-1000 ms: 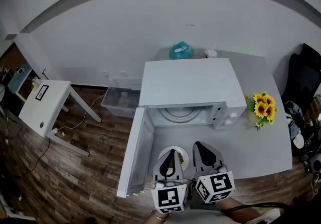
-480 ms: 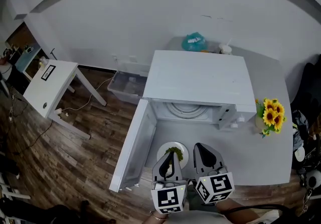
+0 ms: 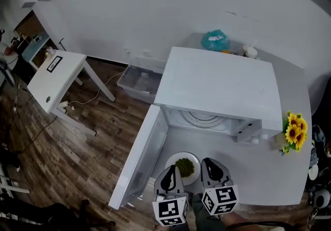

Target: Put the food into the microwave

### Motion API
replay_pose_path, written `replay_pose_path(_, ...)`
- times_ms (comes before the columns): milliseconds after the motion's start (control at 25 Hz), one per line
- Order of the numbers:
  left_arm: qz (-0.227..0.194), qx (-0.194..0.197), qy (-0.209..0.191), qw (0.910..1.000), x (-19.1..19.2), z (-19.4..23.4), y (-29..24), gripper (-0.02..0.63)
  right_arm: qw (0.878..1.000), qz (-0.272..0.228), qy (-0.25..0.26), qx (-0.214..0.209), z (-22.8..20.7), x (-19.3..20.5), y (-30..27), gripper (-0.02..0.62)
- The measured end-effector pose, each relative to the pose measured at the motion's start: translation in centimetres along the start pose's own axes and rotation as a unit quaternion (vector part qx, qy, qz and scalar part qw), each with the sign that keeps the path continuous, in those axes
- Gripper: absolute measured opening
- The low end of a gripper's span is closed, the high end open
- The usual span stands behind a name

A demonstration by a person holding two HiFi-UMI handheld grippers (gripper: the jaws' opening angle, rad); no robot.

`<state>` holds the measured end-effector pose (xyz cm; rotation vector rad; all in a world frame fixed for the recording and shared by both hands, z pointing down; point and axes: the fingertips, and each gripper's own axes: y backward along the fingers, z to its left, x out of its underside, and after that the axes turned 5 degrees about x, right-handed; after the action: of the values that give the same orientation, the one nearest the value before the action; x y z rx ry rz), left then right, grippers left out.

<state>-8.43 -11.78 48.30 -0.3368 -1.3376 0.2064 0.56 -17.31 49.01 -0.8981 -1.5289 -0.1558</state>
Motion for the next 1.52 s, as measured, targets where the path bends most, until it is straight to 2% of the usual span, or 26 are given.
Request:
replay_pose_path(240,0.043,-0.017,0.042,0.9981,5.2,2.2,-1.8,0.074,0.999,0.042,-0.003,-0.002,-0.4,4.3,-2.9,0.019)
replay_pose_path(440,0.069,-0.040,0.065,0.9947,8.4,3.9,-2.6,0.080,0.997,0.071,-0.016,0.006,-1.0,7.2,-4.1,0.025)
replay_pose_path(560,0.079,-0.052,0.077,0.9925,9.7,4.7,-2.7,0.080,0.996,0.087,-0.022,0.009,-1.2,8.5,-4.3,0.057)
replay_pose_path(1040,0.131,-0.078,0.123,0.9806,13.2,6.6,-2.3,0.080,0.988,0.149,-0.022,0.029,-1.8,11.7,-4.7,0.057)
replay_pose_path(1240,0.137,-0.078,0.140,0.9776,13.5,7.1,-2.5,0.080,0.985,0.165,-0.019,0.048,-2.3,12.0,-4.9,0.055)
replay_pose_path(1520,0.136,-0.072,0.162,0.9748,13.7,7.2,-2.6,0.080,0.983,0.176,-0.037,0.046,-2.2,12.3,-5.2,0.052)
